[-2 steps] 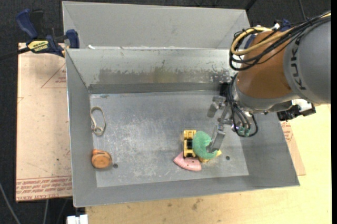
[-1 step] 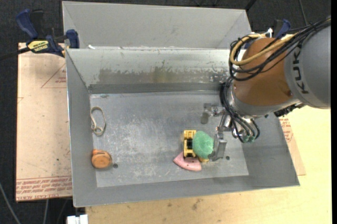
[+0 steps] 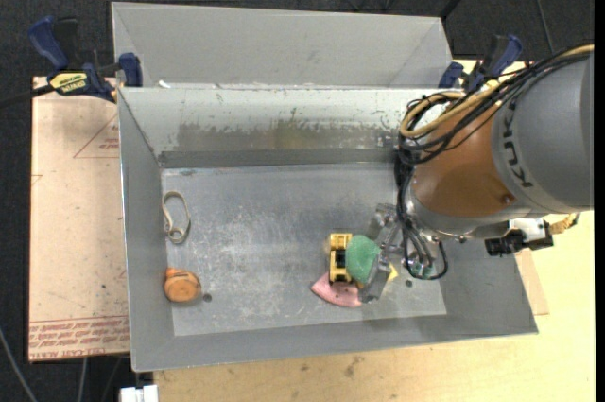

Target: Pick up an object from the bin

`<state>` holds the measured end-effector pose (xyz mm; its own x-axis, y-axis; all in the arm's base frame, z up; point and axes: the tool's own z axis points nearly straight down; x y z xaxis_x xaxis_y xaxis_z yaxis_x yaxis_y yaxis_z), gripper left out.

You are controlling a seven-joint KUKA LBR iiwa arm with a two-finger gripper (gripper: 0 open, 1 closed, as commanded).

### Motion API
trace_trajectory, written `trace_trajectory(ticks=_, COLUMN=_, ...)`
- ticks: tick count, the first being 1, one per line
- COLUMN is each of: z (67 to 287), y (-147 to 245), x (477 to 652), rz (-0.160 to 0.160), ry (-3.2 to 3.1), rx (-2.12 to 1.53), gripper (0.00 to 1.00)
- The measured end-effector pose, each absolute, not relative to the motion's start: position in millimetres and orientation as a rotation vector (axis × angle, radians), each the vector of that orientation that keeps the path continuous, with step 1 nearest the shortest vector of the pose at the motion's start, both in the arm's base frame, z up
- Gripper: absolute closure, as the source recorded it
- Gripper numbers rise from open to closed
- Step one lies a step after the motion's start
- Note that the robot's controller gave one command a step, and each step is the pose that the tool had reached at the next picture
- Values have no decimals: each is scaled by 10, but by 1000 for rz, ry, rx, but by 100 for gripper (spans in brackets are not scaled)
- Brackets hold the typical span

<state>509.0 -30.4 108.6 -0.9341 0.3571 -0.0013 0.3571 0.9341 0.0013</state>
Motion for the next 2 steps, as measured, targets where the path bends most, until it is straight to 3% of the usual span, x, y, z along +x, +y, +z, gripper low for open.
trace_trajectory(ticks=1, z=715, y=-204, x=4964, rz=2, ry=3106, rx=444, gripper=100)
trace_trajectory(ticks=2, z=715, y=-204, x=4964, rz=2, ry=3106, rx=444, gripper=100)
